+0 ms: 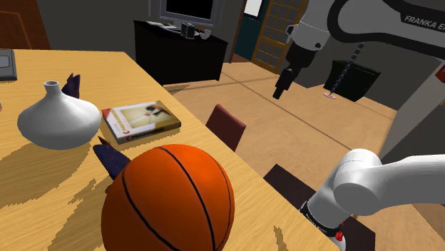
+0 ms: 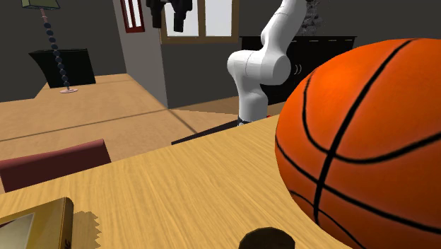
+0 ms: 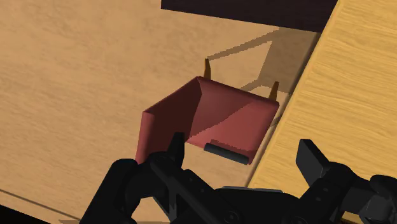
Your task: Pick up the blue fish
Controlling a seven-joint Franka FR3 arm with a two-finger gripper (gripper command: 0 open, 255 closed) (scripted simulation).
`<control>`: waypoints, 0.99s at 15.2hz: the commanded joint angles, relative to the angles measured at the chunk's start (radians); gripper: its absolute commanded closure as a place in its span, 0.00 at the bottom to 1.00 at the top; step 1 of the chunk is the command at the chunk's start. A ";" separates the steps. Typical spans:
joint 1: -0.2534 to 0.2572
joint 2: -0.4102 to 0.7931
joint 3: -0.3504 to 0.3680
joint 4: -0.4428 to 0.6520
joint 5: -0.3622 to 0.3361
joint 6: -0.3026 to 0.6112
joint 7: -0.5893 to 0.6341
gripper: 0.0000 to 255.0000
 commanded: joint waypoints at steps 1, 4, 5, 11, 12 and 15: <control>0.000 0.000 0.000 0.000 0.000 0.000 0.000 0.00; 0.018 0.029 0.046 -0.025 0.049 0.061 0.070 0.00; 0.024 0.042 0.061 -0.031 0.064 0.082 0.092 0.00; 0.056 0.140 0.155 -0.040 0.147 0.215 0.224 0.00; 0.061 0.161 0.171 -0.037 0.158 0.238 0.246 0.00; 0.072 0.228 0.219 -0.020 0.188 0.306 0.309 0.00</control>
